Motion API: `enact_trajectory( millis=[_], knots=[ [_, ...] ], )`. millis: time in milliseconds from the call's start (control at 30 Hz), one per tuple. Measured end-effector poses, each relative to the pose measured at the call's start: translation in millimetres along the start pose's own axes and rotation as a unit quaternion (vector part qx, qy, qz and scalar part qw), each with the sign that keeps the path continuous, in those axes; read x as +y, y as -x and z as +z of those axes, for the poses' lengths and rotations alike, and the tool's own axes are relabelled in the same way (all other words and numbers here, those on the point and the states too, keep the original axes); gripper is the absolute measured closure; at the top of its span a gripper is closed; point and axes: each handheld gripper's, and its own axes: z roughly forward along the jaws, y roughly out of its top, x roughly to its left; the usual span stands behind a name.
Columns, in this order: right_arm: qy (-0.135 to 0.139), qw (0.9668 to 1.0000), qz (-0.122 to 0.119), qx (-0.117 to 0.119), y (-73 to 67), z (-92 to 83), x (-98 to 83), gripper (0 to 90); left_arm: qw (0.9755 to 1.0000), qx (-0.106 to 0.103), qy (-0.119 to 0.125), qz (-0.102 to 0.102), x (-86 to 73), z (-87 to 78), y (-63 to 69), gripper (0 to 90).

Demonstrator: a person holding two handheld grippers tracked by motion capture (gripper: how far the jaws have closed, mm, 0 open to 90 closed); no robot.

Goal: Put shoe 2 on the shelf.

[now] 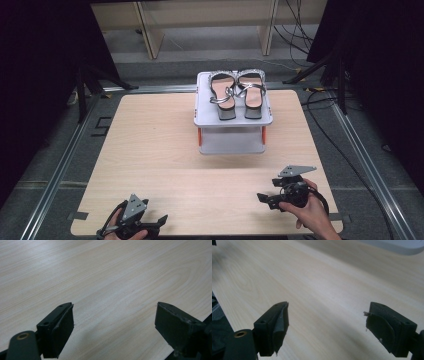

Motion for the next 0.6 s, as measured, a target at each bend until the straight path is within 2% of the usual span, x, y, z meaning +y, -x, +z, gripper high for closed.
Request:
enact_trajectory(
  millis=[33,67,133,167,200,233,300,400,433,500,533,600],
  knots=[
    [-0.001,1.0,-0.001,-0.002,-1.2,1.4,-2.2,18.2,1.0,0.003,-0.001,0.002,0.1,-0.1,-0.2,15.4],
    [-0.003,0.9999,-0.015,-0.007,-1.4,2.4,-3.8,18.2,1.0,0.003,-0.002,0.001,0.0,-0.1,-0.2,15.4],
    [-0.015,0.9999,-0.001,-0.003,-7.0,3.9,-7.5,18.1,1.0,0.003,-0.002,0.003,0.0,-0.4,0.0,15.4],
    [-0.015,0.9997,-0.02,-0.002,-5.8,4.8,-8.6,18.1,1.0,0.001,-0.001,0.009,0.2,-0.3,-0.6,15.4],
    [-0.016,0.9998,-0.012,-0.003,-9.3,5.2,-10.4,18.0,1.0,0.002,-0.001,0.006,0.1,-0.2,-0.1,15.4],
    [-0.01,0.9996,-0.026,-0.004,-8.4,6.5,-11.7,17.9,1.0,0.002,0.001,0.006,0.1,-0.2,0.1,15.4],
    [-0.016,0.9995,-0.025,-0.001,-9.5,5.8,-12.6,17.8,1.0,-0.002,0.003,0.003,0.2,-0.4,0.8,15.4],
    [-0.016,0.9992,-0.034,-0.012,-13.2,8.5,-17.3,17.6,1.0,0.0,0.002,0.003,0.6,-0.9,0.6,15.4],
    [-0.015,0.999,-0.043,-0.008,-12.9,8.8,-17.4,17.5,1.0,0.001,0.001,0.005,0.5,-0.9,0.3,15.4],
    [-0.006,0.9993,-0.036,-0.01,-15.9,9.3,-18.7,17.2,1.0,0.001,0.001,0.007,0.3,-0.5,0.2,15.4],
    [-0.009,0.9988,-0.048,-0.008,-15.0,8.8,-18.4,17.1,1.0,0.001,0.001,0.006,0.3,-0.4,0.4,15.4],
    [-0.012,0.9989,-0.046,-0.009,-16.3,8.1,-18.9,17.1,1.0,-0.001,0.004,0.004,0.5,-0.1,0.9,15.5]
  ],
)
